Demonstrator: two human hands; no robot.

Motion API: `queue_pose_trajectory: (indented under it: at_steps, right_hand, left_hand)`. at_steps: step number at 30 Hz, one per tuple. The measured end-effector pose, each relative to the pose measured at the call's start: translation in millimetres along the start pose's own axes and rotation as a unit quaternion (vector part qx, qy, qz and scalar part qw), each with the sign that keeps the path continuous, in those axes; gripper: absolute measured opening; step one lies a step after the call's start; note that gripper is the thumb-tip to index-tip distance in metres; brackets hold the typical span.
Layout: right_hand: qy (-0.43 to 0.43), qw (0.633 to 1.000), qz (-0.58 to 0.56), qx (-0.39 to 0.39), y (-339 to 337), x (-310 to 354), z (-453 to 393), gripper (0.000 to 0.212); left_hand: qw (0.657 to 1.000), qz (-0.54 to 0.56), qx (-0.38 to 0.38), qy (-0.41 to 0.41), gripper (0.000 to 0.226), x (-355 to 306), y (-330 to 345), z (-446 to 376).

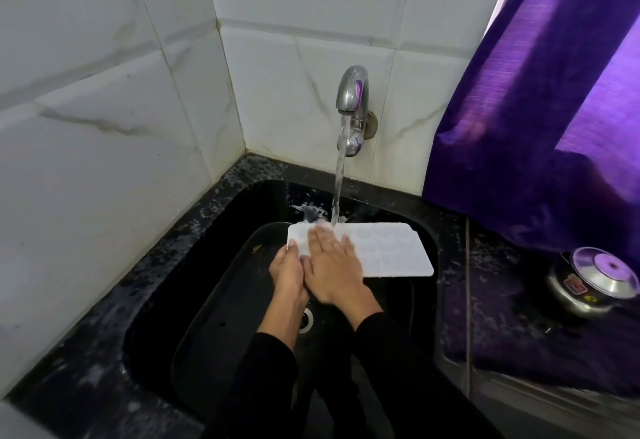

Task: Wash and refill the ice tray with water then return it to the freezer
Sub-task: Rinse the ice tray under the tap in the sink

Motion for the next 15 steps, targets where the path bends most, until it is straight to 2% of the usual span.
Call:
queue_pose_trajectory:
  at_steps: [1, 5, 9, 11, 13, 15]
  right_hand:
    - [-0.001, 1.000, -0.001, 0.008, 4, -5, -1, 0.066]
    - [0.100, 0.992, -0.030, 0.075, 8, -44, 1, 0.093]
    - [0.167, 0.983, -0.066, 0.038, -6, -79, 7, 0.109]
    - [0.191, 0.976, -0.097, 0.042, -14, -90, 10, 0.105]
    - [0.206, 0.969, -0.122, 0.059, -17, -93, 13, 0.091]
    - [0.213, 0.966, -0.142, 0.043, -18, -92, 16, 0.078]
  left_hand:
    - [1.000, -0.002, -0.003, -0.004, 0.022, 3, -2, -1]
    - [1.000, 0.007, -0.002, -0.020, 0.015, 12, -15, 0]
    - [0.999, 0.028, 0.009, -0.017, 0.019, 15, -29, 2]
    - [0.999, 0.040, 0.018, -0.023, 0.020, 20, -35, 2]
    - [0.998, 0.045, 0.027, -0.032, 0.025, 27, -41, 2]
    - [0.997, 0.059, 0.015, -0.038, 0.029, 32, -45, 5]
Point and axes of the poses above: each hand's wrist, its own z-axis away from the middle knuckle, its own y-axis out of the palm, x = y × z, the point moved 5 cm from there along -z, towards the middle knuckle, and after that the axes turned 9 degrees about x, right-handed, at the moved point
